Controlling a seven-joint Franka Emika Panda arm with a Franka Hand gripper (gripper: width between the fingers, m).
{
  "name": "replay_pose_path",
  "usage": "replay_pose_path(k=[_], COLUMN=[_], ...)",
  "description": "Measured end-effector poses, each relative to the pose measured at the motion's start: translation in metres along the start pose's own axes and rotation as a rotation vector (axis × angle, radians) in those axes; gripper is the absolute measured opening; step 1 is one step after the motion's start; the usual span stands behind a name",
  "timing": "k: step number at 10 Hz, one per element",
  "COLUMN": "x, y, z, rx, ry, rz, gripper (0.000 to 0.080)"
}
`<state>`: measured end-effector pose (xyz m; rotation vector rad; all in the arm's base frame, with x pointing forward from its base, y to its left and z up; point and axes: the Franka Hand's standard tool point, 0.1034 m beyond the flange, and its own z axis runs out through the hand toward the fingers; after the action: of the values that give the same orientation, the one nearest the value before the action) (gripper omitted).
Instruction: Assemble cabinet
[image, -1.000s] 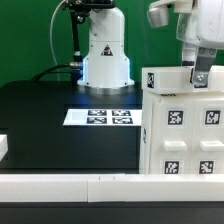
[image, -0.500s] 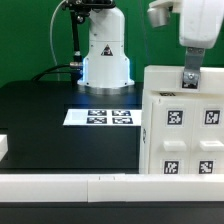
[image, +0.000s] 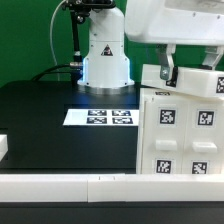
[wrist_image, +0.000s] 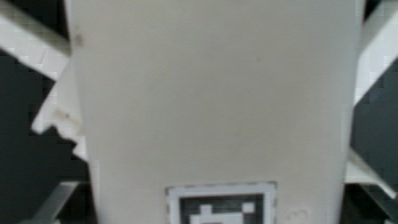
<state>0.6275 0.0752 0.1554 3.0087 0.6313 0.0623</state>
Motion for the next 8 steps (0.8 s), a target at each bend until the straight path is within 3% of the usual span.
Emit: replay_pose_path(k=[1,6,8], x=[0.0014,0.0022,0.0019], y=[-0.004,-0.0037,-0.0024], z=[-0.0003,-0.0001,0.0009], rx=[0.011,0.014,0.032], ry=[0.003,0.004,0.007], rz=[0.155,0.458,0.751], gripper=[0.0556,0.0557,0.0557])
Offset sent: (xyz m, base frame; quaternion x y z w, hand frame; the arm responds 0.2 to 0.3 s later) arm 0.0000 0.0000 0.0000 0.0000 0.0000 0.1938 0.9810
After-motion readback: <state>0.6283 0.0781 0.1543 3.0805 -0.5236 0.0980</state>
